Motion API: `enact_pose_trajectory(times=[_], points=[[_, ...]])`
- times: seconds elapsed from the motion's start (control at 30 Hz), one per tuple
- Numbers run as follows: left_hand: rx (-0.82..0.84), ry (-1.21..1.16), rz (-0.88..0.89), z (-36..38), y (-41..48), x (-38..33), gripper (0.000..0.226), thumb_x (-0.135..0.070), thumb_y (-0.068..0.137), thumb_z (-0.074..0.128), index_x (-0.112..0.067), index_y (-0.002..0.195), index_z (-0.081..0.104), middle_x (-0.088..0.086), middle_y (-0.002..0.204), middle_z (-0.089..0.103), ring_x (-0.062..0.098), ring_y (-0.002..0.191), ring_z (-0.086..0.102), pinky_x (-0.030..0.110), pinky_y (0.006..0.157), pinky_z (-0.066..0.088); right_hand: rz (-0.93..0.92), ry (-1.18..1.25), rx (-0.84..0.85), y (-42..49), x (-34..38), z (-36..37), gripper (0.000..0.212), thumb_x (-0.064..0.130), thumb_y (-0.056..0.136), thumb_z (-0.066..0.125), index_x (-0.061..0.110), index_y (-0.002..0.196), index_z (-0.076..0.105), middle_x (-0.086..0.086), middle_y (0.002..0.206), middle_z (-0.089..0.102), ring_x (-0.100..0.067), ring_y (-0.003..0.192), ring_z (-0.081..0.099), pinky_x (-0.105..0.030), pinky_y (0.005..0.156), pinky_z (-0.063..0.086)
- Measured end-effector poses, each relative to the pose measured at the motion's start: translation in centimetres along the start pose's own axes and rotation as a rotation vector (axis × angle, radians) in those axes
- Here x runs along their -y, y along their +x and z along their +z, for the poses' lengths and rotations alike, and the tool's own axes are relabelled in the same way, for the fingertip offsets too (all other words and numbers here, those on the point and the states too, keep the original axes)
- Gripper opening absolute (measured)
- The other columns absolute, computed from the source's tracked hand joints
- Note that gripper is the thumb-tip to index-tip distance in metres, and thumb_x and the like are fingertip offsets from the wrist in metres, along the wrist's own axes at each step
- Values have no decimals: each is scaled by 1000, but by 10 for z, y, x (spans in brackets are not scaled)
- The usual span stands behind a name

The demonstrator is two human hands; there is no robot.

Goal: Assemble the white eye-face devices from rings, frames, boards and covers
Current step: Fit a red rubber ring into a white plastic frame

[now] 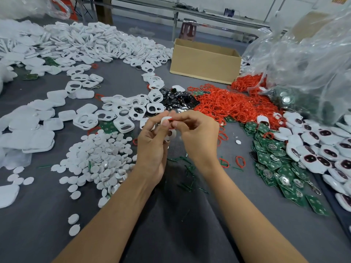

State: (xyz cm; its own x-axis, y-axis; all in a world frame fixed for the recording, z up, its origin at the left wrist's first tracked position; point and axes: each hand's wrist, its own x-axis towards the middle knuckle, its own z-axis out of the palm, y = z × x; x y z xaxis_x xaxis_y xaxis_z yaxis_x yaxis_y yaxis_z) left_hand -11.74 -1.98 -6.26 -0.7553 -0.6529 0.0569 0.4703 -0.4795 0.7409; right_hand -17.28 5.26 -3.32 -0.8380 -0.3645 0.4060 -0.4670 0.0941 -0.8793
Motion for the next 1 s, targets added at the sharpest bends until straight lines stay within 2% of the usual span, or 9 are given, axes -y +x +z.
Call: enact_pose_trajectory(times=[0.13,0.23,0.3,0.5,0.67,0.77,0.83,0.93,1.0], points=[[-1,-51,-1,-4,1,0,15,-9,96,51,-9,105,62,-2,106,74,9,100,67,17,78,54,-67,41,-47,-4,-5,8,15,-7,74,73,8,77,75,5,75,67,2,68,62,-11,65,46],[-11,-100,-1,-4,0,-1,14,-14,92,52,-11,102,62,0,106,73,11,103,67,21,82,55,-79,151,-26,-6,-9,12,13,-11,72,74,1,79,73,-2,83,65,-10,79,63,-26,72,53],[-10,-98,-10,-4,0,-1,17,-19,87,55,-12,100,63,0,107,72,12,103,67,21,82,55,-89,205,-13,-6,-11,11,17,-12,72,73,2,82,73,-4,85,63,-15,82,63,-31,75,53],[9,-98,-114,-1,0,-2,17,-18,96,49,-12,104,63,-2,101,75,9,88,69,16,63,54,-75,271,42,0,-12,3,24,-9,72,74,7,90,72,-10,88,63,-12,81,62,-23,73,51],[0,-56,-77,-3,-2,-4,26,-26,82,58,-14,104,63,-2,103,74,12,97,67,19,73,55,-137,206,45,-2,-14,5,16,-9,72,74,2,84,73,-7,86,62,-13,81,61,-27,74,51],[-32,-68,-86,-4,-2,-4,32,-25,80,59,-11,108,63,2,106,71,21,106,58,24,77,49,-219,91,87,-3,-17,7,11,-6,73,75,-1,82,73,4,85,59,-12,80,60,-24,71,50],[-50,-61,-96,-5,-1,-4,37,-25,82,58,-8,115,61,5,109,68,25,110,53,26,77,43,-247,32,98,-3,-19,7,14,-6,72,77,-1,84,73,3,87,59,-13,80,60,-25,71,51],[-49,-61,-110,-6,1,-3,28,-22,85,57,-10,110,63,3,104,69,22,105,57,22,74,48,-234,21,95,-2,-19,7,15,-8,71,76,0,84,74,-2,87,60,-19,80,61,-31,71,53],[-42,-64,-121,-6,1,-3,25,-23,82,58,-12,105,65,1,99,70,19,99,60,20,74,51,-253,8,90,-1,-19,7,12,-9,72,75,-1,82,74,-3,85,59,-15,77,59,-27,68,51]])
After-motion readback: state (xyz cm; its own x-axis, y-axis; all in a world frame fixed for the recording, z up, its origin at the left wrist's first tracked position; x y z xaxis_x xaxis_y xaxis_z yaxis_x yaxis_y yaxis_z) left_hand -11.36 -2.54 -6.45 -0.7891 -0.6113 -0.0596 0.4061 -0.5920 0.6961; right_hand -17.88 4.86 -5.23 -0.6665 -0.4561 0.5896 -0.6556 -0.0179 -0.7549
